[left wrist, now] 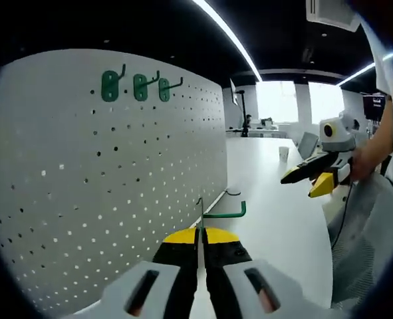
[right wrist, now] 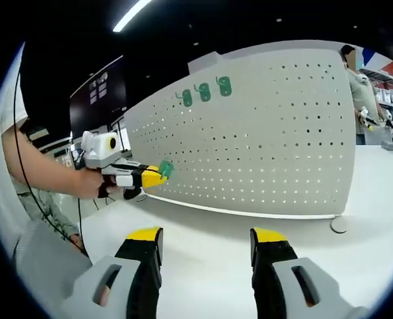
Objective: Insert the hook assembly into the mounting plate slot until the hook locks in place.
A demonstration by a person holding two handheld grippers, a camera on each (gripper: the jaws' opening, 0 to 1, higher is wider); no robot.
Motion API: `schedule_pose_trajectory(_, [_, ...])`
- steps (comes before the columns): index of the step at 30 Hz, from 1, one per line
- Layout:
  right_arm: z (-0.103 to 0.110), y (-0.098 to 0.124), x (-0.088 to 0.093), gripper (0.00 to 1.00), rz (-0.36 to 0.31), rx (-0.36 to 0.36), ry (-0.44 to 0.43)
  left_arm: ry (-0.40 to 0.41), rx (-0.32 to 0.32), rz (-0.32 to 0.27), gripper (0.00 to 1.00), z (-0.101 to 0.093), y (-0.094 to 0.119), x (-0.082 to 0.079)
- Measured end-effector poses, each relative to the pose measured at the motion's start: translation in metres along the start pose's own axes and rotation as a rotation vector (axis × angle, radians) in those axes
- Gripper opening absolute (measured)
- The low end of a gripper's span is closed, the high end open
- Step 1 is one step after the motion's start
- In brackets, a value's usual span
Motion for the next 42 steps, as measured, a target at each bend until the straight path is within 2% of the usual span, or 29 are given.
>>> schedule_pose_trajectory(18, [0.004,0.001,-0.006,0.51,-0.045,-0.026,0.011,0.058,-0.057,-0.131,0.01,-0.015,0.019,-0.014])
schedule_pose_trajectory(21, [0.006,0.001,-0.008,0.51,-0.052,-0.032,0.013,0.078,-0.071,-0.174,0.01,-0.017,0.024,-0.019])
schedule_pose_trajectory(33, [0.008,0.002,-0.011,0.51,-0.079,-0.05,0.016,0.117,-0.098,-0.235,0.02,-0.033,0.036,-0.021])
schedule_pose_trajectory(42, [0.011,0.002,-0.013,0.51,-0.093,-0.068,0.022,0.165,-0.15,-0.291,0.02,-0.043,0.051,-0.021])
Point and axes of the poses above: the point that each gripper's makers call its tool centre point, and the gripper's own axes: y roughly backward along the fingers, z roughly to its left, x roughly out of its underside, the point moved 10 cm from there along y, roughly backward along the fingers, and after that the axes turned 1 degree about -z, right-handed, at the moved point
